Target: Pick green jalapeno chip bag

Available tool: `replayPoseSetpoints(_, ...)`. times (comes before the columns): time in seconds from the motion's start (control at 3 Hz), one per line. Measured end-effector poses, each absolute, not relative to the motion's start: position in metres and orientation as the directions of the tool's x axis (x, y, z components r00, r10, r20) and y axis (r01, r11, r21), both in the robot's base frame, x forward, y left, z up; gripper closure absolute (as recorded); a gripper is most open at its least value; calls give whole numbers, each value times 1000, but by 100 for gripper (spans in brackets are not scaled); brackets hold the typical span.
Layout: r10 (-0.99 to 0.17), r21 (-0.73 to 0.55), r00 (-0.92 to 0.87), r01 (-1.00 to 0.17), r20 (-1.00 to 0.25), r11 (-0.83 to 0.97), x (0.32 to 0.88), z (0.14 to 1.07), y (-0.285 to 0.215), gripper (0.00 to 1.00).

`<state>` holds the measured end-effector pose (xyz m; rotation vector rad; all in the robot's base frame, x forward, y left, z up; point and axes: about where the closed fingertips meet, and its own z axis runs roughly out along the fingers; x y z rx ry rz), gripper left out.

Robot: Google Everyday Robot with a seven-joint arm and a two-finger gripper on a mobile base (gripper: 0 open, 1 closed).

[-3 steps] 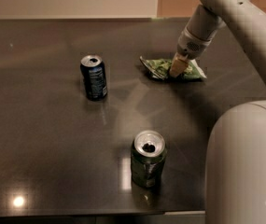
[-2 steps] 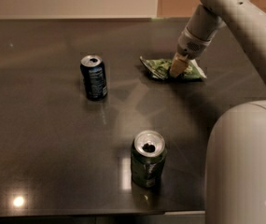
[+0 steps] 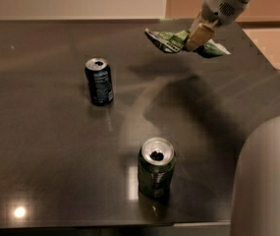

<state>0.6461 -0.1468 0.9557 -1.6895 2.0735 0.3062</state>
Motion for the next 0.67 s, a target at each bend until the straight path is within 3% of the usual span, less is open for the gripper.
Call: replayPoseSetpoints(0.67,-839,-191,-93,-955,-536,228,655,995,-136,100)
